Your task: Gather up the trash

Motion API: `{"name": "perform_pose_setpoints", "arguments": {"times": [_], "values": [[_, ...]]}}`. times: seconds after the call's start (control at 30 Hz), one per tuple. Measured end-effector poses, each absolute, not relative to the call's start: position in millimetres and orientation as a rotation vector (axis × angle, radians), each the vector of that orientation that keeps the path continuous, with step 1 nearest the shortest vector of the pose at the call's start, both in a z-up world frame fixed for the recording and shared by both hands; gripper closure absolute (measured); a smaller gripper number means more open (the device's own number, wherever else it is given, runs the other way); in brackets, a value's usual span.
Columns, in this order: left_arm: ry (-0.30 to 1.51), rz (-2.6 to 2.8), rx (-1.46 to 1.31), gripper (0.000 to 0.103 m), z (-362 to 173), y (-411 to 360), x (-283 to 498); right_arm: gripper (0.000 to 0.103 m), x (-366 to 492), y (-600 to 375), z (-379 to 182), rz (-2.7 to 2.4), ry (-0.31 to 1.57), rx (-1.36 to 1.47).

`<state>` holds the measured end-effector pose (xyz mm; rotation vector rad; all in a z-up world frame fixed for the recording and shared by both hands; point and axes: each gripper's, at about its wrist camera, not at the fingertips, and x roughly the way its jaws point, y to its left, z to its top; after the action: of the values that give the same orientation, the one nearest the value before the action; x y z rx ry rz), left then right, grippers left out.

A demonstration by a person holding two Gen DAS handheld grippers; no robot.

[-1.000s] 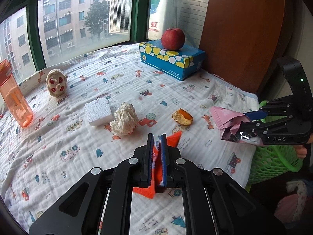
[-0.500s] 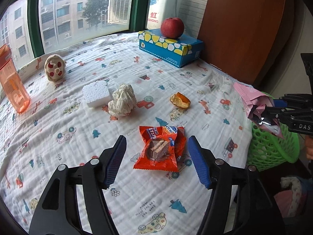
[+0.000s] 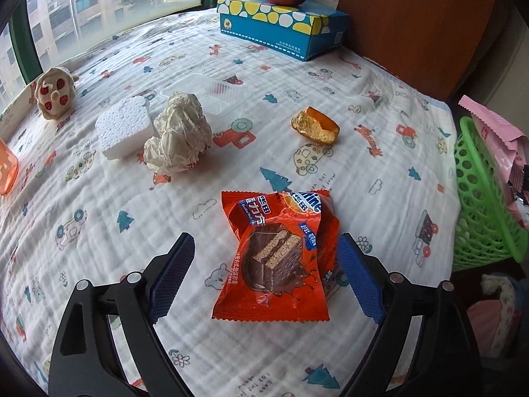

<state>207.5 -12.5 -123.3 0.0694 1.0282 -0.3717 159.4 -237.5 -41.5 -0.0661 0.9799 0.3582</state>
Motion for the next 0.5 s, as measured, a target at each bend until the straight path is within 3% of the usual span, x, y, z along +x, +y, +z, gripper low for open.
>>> {"name": "perform_pose_setpoints", "arguments": {"times": [0.3,0.33,0.5], "values": [[1.045,-0.367,0.118,0.042,-135.5,-19.9,205.0,0.07,150.9,-235.1,-47.1,0.346,0.974,-0.053],[1.043,-0.371,0.118,0.05,-135.0,-20.6,204.2,0.07,149.1,-234.5,-46.7,0.344,0.971,-0.052],[1.007,-0.357,0.119,0.055,-127.4,-21.2,196.8,0.07,140.1,-234.4,-42.4,0.339,0.95,-0.034]]}}
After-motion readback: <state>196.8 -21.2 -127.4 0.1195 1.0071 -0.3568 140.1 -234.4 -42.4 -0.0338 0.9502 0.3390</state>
